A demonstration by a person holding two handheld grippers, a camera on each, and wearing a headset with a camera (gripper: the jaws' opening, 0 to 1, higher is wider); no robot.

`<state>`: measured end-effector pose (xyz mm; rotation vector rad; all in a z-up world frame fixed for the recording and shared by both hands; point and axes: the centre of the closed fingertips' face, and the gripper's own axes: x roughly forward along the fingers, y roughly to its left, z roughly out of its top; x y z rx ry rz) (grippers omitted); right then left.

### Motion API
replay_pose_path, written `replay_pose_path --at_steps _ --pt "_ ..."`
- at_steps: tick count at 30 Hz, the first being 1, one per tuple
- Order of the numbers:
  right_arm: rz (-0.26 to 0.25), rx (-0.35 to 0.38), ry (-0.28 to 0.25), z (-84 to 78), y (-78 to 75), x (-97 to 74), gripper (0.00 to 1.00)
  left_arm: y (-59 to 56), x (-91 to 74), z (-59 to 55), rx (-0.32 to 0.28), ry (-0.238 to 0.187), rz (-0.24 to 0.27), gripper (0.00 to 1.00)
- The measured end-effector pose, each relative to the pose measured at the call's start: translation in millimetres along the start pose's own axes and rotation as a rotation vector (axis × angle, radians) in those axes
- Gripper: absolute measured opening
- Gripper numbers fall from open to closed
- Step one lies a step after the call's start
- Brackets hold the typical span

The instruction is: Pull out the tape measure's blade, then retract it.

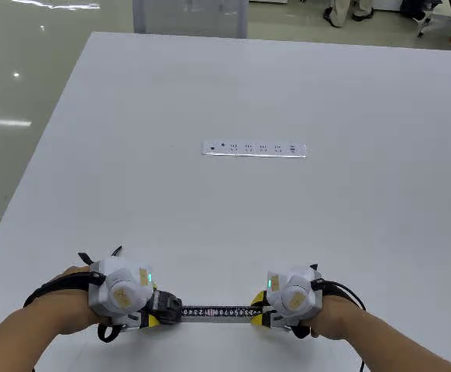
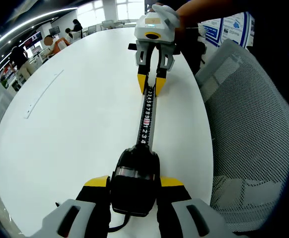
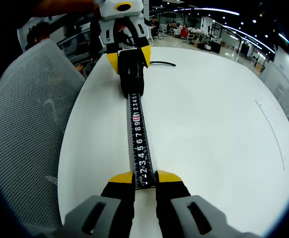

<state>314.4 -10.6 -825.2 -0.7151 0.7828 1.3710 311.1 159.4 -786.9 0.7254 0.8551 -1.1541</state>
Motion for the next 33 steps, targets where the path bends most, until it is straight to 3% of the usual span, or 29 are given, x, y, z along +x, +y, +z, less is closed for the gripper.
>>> replay_pose_path --at_steps 33 --pt "-0.017 0.02 0.028 -26.5 -4.3 -18.6 0.14 0.0 0.0 0.1 -0.005 -0.009 0.0 0.32"
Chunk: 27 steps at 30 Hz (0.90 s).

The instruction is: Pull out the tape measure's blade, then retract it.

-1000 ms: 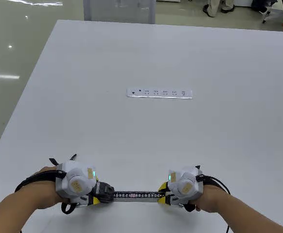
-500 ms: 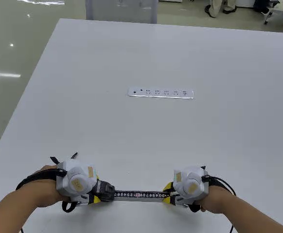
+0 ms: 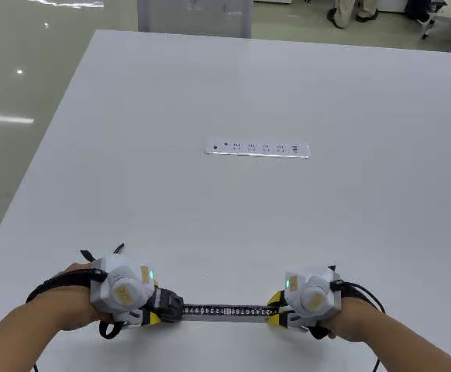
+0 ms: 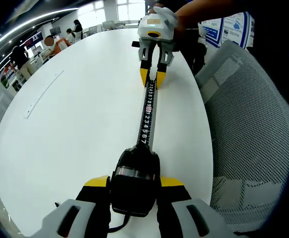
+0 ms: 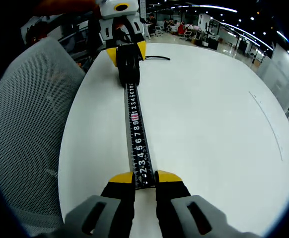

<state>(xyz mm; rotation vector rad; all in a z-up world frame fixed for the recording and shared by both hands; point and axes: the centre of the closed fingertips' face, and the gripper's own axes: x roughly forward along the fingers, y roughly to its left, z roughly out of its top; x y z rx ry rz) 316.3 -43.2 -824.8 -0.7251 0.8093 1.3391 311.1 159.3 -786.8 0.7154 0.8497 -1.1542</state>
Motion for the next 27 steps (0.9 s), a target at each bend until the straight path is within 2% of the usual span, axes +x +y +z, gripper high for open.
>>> replay_pose_path --at_steps 27 --pt "-0.004 0.013 0.007 -16.7 -2.2 -10.8 0.14 -0.2 0.4 -1.2 -0.007 -0.002 0.005 0.33"
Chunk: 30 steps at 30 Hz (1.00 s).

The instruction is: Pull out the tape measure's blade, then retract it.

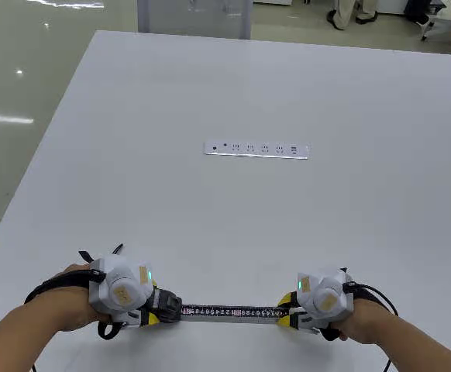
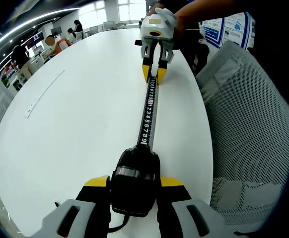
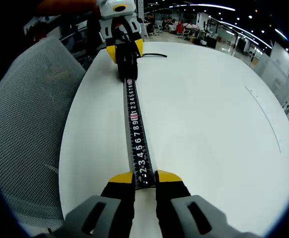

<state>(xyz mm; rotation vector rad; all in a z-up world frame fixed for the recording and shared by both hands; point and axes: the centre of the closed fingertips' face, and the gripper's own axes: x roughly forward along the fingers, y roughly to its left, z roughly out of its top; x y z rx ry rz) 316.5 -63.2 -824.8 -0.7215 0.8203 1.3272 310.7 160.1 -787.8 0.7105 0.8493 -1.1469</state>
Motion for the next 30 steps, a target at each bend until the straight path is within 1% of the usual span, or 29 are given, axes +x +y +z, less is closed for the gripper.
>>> replay_pose_path --at_steps 23,30 --pt "-0.003 0.003 0.015 -11.1 -2.2 -7.6 0.14 -0.2 -0.6 0.2 -0.007 -0.003 0.004 0.33" --pt "-0.006 0.005 0.022 -18.3 -3.6 -12.1 0.14 -0.5 -0.5 0.3 -0.011 -0.002 0.006 0.33"
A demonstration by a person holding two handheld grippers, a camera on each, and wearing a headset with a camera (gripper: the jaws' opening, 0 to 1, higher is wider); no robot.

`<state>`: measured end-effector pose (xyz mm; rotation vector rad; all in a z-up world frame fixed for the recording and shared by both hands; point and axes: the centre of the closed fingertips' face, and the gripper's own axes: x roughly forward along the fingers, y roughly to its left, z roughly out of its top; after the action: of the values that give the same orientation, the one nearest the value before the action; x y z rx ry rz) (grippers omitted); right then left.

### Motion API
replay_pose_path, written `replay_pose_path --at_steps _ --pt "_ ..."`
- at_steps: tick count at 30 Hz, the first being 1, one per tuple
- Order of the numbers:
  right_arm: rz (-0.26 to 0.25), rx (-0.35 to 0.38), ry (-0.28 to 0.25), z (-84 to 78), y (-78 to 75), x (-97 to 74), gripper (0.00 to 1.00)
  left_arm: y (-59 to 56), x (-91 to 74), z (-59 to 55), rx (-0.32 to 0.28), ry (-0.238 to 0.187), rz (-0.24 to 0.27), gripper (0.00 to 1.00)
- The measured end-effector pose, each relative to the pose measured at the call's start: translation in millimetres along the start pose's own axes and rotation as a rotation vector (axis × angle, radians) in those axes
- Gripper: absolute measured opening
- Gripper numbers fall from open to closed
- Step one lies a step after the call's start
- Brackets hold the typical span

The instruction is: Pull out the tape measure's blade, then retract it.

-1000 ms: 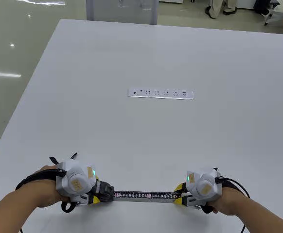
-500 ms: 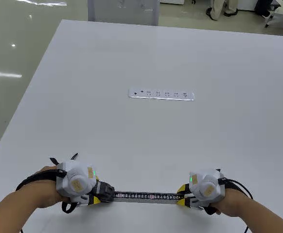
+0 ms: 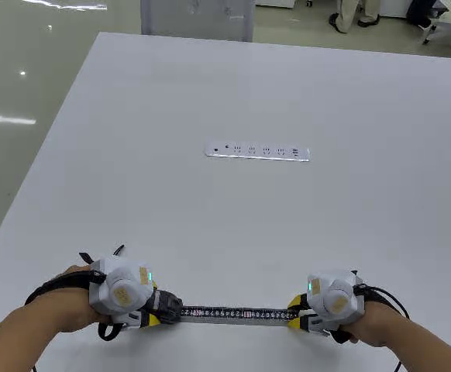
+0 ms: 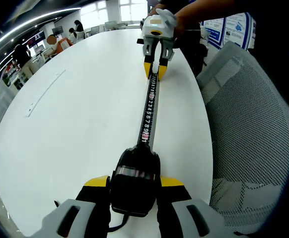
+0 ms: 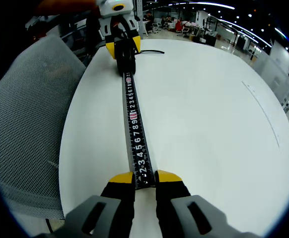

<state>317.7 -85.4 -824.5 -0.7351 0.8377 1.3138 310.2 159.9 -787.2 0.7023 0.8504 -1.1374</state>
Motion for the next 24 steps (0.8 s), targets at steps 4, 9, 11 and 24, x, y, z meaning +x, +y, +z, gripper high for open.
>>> replay_pose_path --at_steps 4,9,11,24 --pt "-0.002 0.004 0.003 -3.6 -0.3 -2.2 0.14 -0.1 0.1 -0.1 -0.001 0.001 0.001 0.33" --pt "-0.004 0.007 0.003 -4.7 -0.1 -2.5 0.14 -0.4 0.3 0.0 -0.002 0.001 0.002 0.33" --pt "-0.004 0.008 0.004 -4.6 0.0 -2.4 0.14 -0.5 0.5 0.1 -0.003 0.002 0.003 0.33" --pt "0.015 -0.006 0.035 -3.6 -0.2 -0.4 0.14 -0.2 1.2 0.4 -0.009 -0.002 0.01 0.33"
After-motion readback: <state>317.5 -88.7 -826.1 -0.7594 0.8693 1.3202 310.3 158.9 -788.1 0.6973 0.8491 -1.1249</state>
